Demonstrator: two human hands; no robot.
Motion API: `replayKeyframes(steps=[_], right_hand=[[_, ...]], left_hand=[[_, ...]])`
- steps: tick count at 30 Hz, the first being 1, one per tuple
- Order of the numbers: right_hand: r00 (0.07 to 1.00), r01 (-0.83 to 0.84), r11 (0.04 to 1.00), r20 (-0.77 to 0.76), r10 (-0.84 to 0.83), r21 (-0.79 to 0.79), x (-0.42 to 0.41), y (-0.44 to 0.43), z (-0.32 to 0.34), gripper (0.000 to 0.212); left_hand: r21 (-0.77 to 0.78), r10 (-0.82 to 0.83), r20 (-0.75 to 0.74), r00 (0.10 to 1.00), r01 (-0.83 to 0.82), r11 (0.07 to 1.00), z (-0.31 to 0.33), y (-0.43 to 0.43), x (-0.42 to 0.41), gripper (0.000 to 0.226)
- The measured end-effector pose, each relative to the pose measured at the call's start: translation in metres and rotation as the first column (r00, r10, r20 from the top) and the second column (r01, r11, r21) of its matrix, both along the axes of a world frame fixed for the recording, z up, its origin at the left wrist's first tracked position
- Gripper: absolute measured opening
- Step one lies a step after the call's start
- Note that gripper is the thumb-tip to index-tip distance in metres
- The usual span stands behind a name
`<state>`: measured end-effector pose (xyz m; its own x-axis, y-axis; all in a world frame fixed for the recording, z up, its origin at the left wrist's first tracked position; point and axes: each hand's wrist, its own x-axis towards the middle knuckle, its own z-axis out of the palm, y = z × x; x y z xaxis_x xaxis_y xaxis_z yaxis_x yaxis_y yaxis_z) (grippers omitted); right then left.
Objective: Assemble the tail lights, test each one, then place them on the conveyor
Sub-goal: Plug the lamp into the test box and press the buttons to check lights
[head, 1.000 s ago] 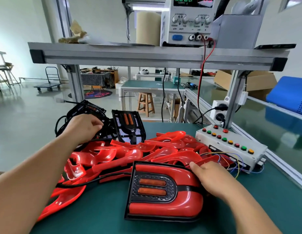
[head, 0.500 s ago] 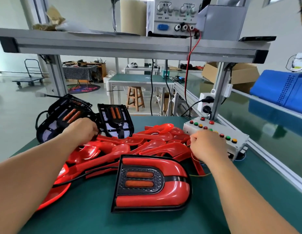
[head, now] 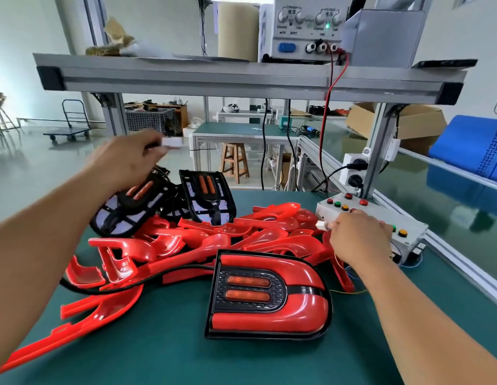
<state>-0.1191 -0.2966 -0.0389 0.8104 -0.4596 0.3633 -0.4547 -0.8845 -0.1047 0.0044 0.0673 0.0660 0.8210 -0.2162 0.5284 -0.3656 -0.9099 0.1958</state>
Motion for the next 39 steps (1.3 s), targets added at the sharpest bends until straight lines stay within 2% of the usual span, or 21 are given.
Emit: replayKeyframes(steps=[2, 4, 6, 9, 13, 20, 28, 31, 35, 39], right_hand=[[0.996, -0.025, 0.998, 0.091, 0.020, 0.059, -0.004, 0.000, 0.000, 0.024], [0.988, -0.075, 0.990, 0.140, 0.059, 0.115, -0.010, 0.003, -0.001, 0.027], [0.971, -0.185, 0.965, 0.186, 0.150, 0.187, -0.017, 0.009, -0.001, 0.025], [0.891, -0.406, 0.870, 0.335, 0.308, 0.281, -0.027, 0.019, 0.002, 0.018], [0.802, -0.544, 0.763, 0.483, 0.351, 0.348, -0.035, 0.021, 0.008, 0.016], [0.815, -0.564, 0.724, 0.408, 0.411, 0.398, -0.035, 0.017, 0.009, 0.016], [0.805, -0.572, 0.733, 0.425, 0.414, 0.369, -0.035, 0.016, 0.006, 0.018], [0.798, -0.579, 0.744, 0.421, 0.432, 0.333, -0.035, 0.016, 0.006, 0.018], [0.793, -0.588, 0.738, 0.414, 0.447, 0.332, -0.034, 0.015, 0.007, 0.019], [0.787, -0.603, 0.723, 0.397, 0.472, 0.336, -0.035, 0.013, 0.007, 0.026]], left_hand=[[0.032, -0.125, -0.037, 0.991, 0.127, 0.991, 0.006, -0.025, -0.026, 0.031], [0.135, -0.220, -0.099, 0.970, 0.232, 0.963, 0.000, -0.058, -0.048, 0.023], [0.188, -0.315, -0.176, 0.933, 0.346, 0.919, -0.015, -0.092, -0.060, 0.015], [0.097, -0.482, -0.271, 0.833, 0.522, 0.848, -0.040, -0.130, -0.063, 0.012], [-0.057, -0.547, -0.207, 0.811, 0.548, 0.834, -0.061, -0.146, -0.057, 0.018], [-0.107, -0.592, -0.163, 0.790, 0.582, 0.806, -0.068, -0.156, -0.058, 0.017], [-0.020, -0.508, -0.295, 0.809, 0.527, 0.850, -0.071, -0.157, -0.063, 0.020], [-0.063, -0.524, -0.336, 0.783, 0.536, 0.842, -0.068, -0.157, -0.063, 0.026], [-0.016, -0.587, -0.280, 0.759, 0.608, 0.794, -0.066, -0.156, -0.061, 0.031], [0.048, -0.654, -0.136, 0.744, 0.664, 0.746, -0.067, -0.155, -0.061, 0.031]])
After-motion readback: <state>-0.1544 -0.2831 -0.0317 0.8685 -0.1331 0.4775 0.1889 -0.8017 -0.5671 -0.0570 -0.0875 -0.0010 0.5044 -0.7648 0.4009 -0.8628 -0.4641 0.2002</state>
